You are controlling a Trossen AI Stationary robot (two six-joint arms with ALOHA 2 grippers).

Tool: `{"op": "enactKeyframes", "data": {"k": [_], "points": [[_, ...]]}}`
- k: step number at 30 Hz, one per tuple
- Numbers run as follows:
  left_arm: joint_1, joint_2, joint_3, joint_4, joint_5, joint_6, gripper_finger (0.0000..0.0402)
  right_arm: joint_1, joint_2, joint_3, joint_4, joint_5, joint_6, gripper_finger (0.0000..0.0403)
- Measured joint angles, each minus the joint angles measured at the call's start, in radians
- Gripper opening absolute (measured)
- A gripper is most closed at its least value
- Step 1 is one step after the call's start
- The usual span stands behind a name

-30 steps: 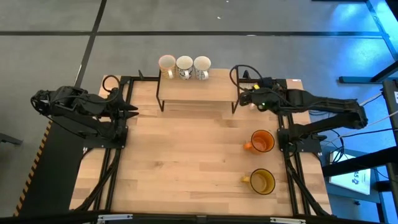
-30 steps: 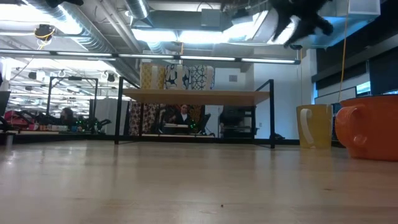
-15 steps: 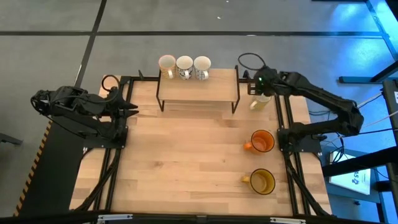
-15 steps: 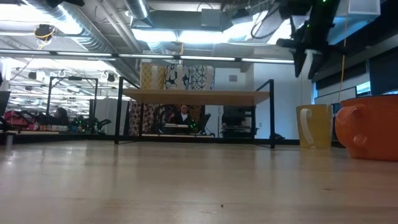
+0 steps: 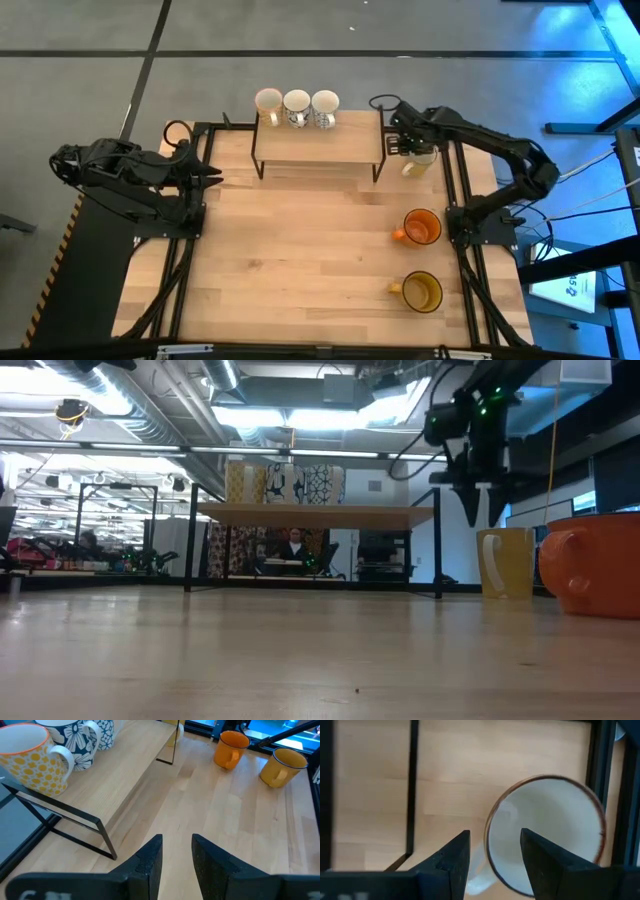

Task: Place coffee mugs
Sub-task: Put the yellow mug on the shelf

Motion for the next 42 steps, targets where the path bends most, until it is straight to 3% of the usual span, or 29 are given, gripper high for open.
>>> {"op": "enactKeyframes", "data": {"k": [15,30,42], "points": [[0.0,0.0,0.0,0.0,0.0,0.0,0.0098,-0.025,0.109,0.0,-0.005,0.002,-0.012,0.0156],[0.0,0.0,0.0,0.0,0.0,0.001,0.0098,-0.023,0.115,-0.043,0.022,0.006,-0.024,0.0016],[0.0,0.0,0.0,0.0,0.0,0.001,0.0098,-0.023,0.09,0.009,-0.011,0.026,-0.134,0.0005]]}}
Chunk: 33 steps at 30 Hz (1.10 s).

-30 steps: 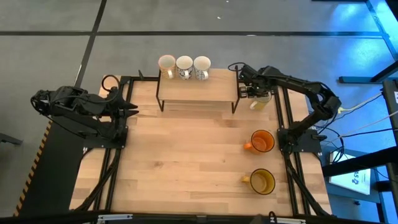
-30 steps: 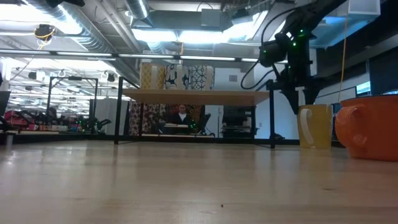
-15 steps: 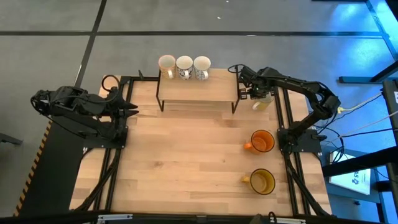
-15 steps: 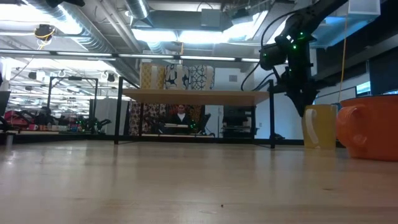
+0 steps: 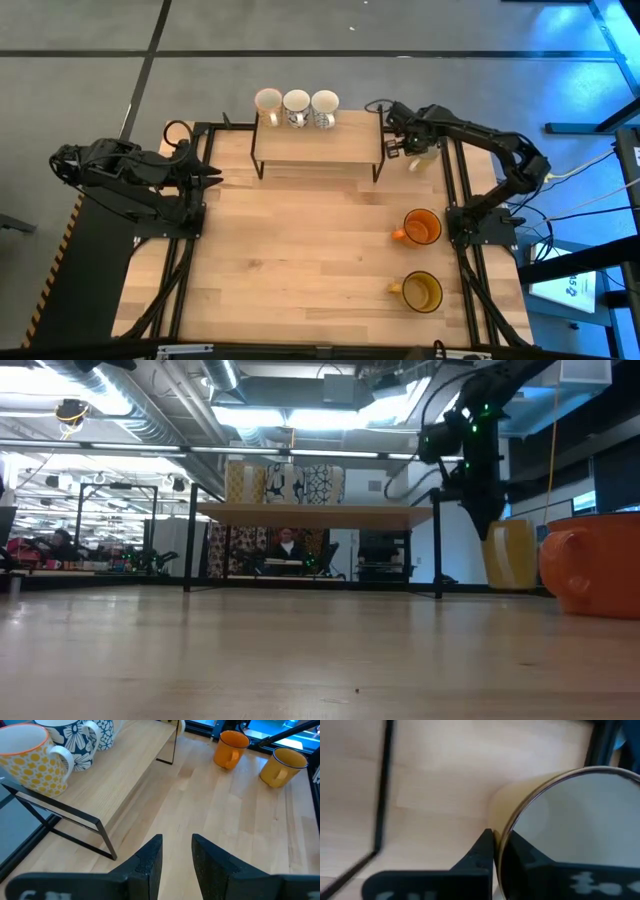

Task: Place coffee mugs
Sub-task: Put the yellow mug on the shelf

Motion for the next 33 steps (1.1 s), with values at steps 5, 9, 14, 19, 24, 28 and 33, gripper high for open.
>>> {"op": "enactKeyframes", "data": {"k": [5,9,14,19,24,28,33], "points": [[0.0,0.0,0.0,0.0,0.0,0.0,0.0098,0.003,-0.037,0.098,-0.081,0.044,-0.05,0.0004],[0.0,0.0,0.0,0.0,0.0,0.0,0.0098,0.04,-0.045,0.212,-0.142,0.095,-0.078,0.0003],[0.0,0.0,0.0,0.0,0.0,0.001,0.0098,0.104,-0.045,0.371,-0.172,0.134,-0.129,0.0003],[0.0,0.0,0.0,0.0,0.0,0.001,0.0098,0.186,-0.045,0.514,-0.145,0.179,-0.166,0.0002],[0.0,0.0,0.0,0.0,0.008,0.0,0.0098,0.265,-0.045,0.59,-0.012,0.17,-0.236,0.0002],[0.0,0.0,0.0,0.0,0.008,0.001,0.0098,0.317,-0.033,0.631,0.096,0.164,-0.293,0.0002],[0.0,0.0,0.0,0.0,0.01,0.0,0.0098,0.328,0.041,0.73,0.098,0.104,-0.337,0.0001]]}}
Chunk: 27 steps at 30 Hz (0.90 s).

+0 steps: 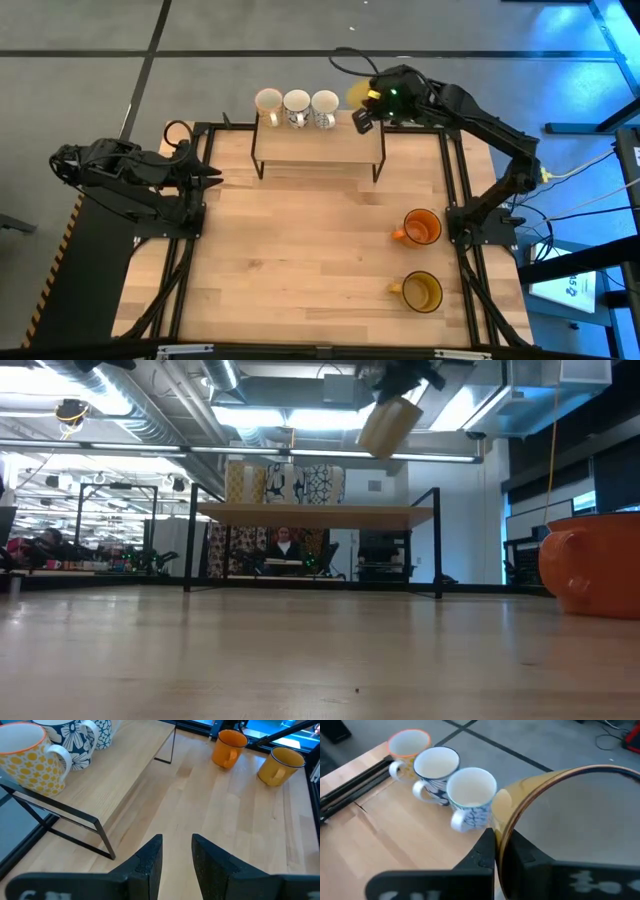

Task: Place coffee mugs
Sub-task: Put the yellow mug on the shelf

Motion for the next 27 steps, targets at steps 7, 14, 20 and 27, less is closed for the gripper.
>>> {"op": "enactKeyframes", "data": {"k": [7,14,20,27], "points": [[0.0,0.0,0.0,0.0,0.001,0.0,0.0098,-0.014,0.16,0.215,-0.168,-0.044,-0.025,0.0001],[0.0,0.0,0.0,0.0,0.002,-0.002,0.0098,-0.064,0.265,0.3,-0.323,-0.092,0.036,0.0001],[0.0,0.0,0.0,0.0,0.002,-0.002,0.0098,-0.096,0.321,0.297,-0.332,-0.14,0.056,0.0001],[0.0,0.0,0.0,0.0,0.002,-0.003,0.0098,-0.112,0.365,0.296,-0.329,-0.166,0.054,0.0004]]}}
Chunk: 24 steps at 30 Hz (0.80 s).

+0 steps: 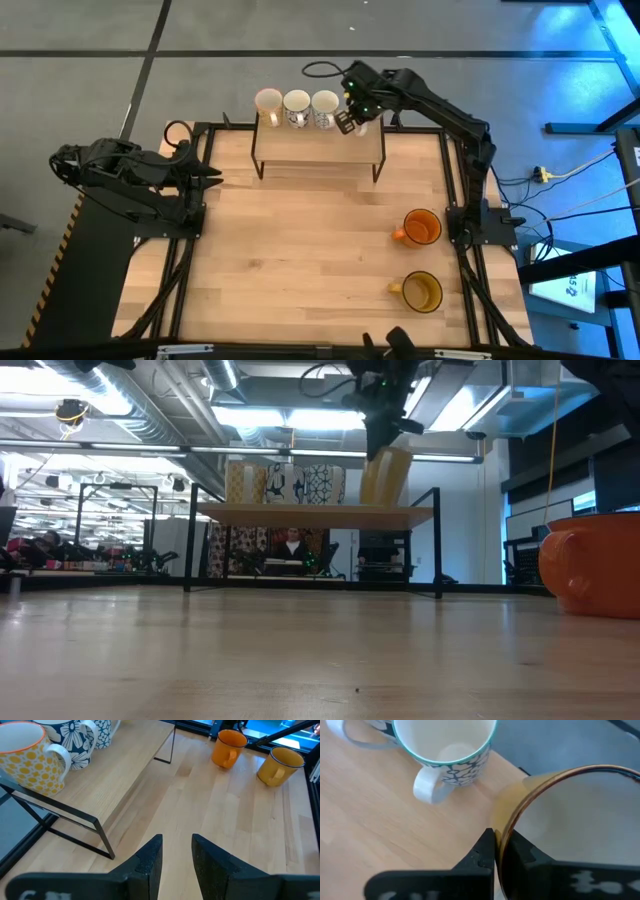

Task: Place coffee mugs
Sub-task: Put the yellow mug on the shelf

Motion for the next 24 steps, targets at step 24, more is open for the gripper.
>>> {"op": "enactKeyframes", "data": {"k": [24], "points": [[0.0,0.0,0.0,-0.001,0.0,0.002,0.0098,0.0,0.041,0.0,0.036,-0.031,-0.023,0.0009]]}}
